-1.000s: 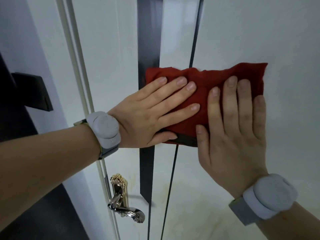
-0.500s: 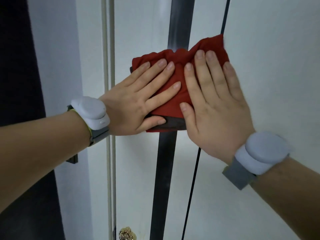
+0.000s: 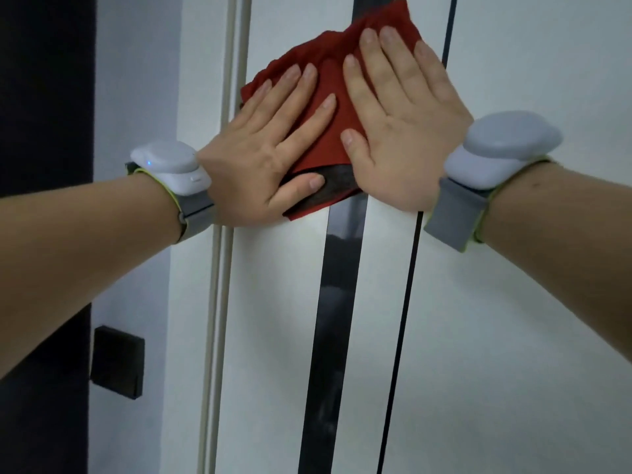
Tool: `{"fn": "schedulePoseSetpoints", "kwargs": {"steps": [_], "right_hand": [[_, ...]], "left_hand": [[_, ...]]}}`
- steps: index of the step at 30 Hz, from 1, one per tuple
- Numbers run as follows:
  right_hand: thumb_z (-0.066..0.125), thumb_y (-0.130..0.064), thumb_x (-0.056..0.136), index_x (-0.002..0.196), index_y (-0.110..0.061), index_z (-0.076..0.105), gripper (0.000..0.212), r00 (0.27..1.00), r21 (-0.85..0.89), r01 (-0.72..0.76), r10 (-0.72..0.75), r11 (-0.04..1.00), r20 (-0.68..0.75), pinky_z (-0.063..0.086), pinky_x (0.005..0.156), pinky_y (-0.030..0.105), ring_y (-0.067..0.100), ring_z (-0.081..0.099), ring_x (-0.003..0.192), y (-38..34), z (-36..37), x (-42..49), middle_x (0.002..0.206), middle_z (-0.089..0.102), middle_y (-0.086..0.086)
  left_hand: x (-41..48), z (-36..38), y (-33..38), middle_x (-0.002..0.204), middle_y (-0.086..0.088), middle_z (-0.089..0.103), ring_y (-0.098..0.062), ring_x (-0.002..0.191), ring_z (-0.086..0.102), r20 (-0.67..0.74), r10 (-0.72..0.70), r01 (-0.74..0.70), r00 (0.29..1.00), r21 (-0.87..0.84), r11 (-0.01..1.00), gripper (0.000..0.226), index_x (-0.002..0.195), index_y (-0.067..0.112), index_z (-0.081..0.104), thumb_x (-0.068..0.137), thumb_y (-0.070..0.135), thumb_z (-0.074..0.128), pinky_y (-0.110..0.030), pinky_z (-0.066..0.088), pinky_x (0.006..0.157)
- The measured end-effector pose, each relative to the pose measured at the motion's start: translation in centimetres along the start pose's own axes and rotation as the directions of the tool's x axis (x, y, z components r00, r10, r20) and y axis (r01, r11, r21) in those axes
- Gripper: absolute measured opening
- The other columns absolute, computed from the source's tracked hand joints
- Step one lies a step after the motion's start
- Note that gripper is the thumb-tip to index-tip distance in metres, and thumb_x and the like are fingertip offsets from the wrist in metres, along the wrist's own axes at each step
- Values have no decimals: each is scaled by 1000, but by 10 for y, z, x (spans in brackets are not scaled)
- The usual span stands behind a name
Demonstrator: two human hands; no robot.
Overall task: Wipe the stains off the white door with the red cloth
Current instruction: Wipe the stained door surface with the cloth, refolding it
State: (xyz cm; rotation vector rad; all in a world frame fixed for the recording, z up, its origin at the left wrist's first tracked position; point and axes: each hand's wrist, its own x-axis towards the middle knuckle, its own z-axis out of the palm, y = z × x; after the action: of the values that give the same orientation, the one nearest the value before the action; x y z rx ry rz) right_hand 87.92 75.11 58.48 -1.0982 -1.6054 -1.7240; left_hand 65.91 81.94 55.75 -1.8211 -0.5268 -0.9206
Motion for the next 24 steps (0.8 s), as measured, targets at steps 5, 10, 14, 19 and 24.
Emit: {"fn": "schedulePoseSetpoints", "kwargs": {"steps": [5, 10, 14, 19, 24], "right_hand": [[25, -40, 102, 159, -3, 19, 69, 998, 5, 38, -38, 999, 41, 9, 127, 52, 35, 11, 156, -4, -5, -10, 167, 14, 21], [24, -39, 103, 159, -1, 15, 68, 991, 58, 96, -101, 994, 91, 8, 127, 52, 36, 8, 156, -36, -8, -49, 167, 11, 22], [23, -38, 105, 159, -1, 12, 67, 983, 93, 102, -115, 990, 144, 8, 127, 53, 36, 5, 157, -64, -11, -92, 168, 8, 22], [19, -37, 106, 160, 0, 6, 66, 966, 122, 107, -132, 987, 223, 4, 127, 52, 36, 1, 157, -90, -15, -136, 168, 2, 23], [22, -36, 106, 160, 0, 5, 67, 954, 157, 102, -141, 982, 264, 2, 127, 51, 35, -1, 157, -105, -21, -171, 168, 0, 22]], "left_hand": [[-13, 8, 27, 167, -32, 5, -47, 157, 2, -41, -145, 139, 989, -113, 984, 74, 162, 1, 15, 106, 45, 34, -61, 6, 126], [-61, 25, 66, 165, -37, 10, -51, 156, 6, -43, -222, 212, 974, -168, 963, 73, 159, -4, 20, 106, 43, 37, -63, 9, 125], [-102, 32, 96, 162, -40, 14, -54, 154, 10, -7, -232, 226, 973, -193, 955, 72, 157, -4, 21, 105, 41, 41, -64, 11, 125], [-140, 38, 127, 161, -41, 15, -57, 152, 11, 60, -226, 234, 972, -220, 947, 72, 156, -2, 19, 104, 40, 45, -66, 11, 124], [-170, 44, 153, 162, -37, 12, -56, 153, 10, 96, -210, 228, 973, -239, 944, 73, 157, 0, 18, 104, 43, 45, -66, 10, 125]]}}
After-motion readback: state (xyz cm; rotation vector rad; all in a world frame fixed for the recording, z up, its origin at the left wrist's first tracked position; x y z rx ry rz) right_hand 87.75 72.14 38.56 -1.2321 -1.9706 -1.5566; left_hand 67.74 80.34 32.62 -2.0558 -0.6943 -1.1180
